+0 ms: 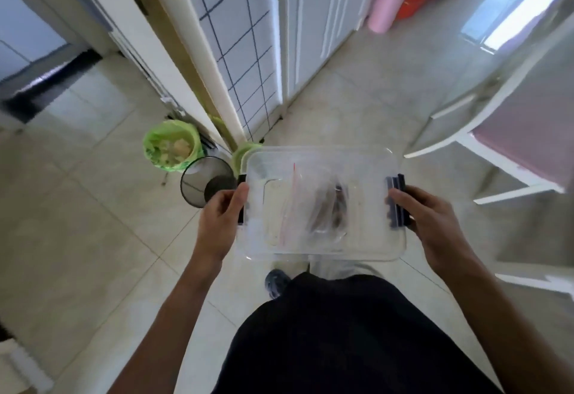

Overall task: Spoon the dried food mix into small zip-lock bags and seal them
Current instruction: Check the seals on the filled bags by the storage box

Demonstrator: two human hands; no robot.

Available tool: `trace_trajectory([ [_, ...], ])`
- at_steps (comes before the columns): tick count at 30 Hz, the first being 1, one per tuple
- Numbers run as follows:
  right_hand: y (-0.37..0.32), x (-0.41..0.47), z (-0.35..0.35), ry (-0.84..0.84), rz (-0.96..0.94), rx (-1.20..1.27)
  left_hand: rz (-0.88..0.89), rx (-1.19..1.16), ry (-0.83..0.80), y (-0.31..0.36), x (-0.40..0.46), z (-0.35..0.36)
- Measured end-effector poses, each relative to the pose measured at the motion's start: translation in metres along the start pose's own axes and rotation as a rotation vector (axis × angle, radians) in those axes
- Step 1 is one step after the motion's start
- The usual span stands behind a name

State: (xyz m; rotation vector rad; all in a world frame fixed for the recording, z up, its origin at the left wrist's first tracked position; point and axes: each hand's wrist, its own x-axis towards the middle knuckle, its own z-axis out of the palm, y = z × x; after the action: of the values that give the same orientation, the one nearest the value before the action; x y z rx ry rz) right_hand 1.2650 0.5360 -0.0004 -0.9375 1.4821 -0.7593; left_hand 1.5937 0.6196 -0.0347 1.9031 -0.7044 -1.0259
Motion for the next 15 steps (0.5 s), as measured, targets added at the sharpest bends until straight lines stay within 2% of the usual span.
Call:
trace_trajectory([
  [4, -0.003, 0.028, -0.015, 0.147, 0.029, 0.095, 0.041, 0.044, -0.151, 0.033, 0.059, 0.039],
  [9, -0.02, 0.086, -0.037, 0.229, 0.062, 0.168, 0.062, 0.098, -0.252, 0.079, 0.127, 0.095],
  [15, -0.065, 0.167, -0.076, 0.25, 0.064, 0.188, 0.064, 0.109, -0.249, 0.148, 0.191, 0.175],
])
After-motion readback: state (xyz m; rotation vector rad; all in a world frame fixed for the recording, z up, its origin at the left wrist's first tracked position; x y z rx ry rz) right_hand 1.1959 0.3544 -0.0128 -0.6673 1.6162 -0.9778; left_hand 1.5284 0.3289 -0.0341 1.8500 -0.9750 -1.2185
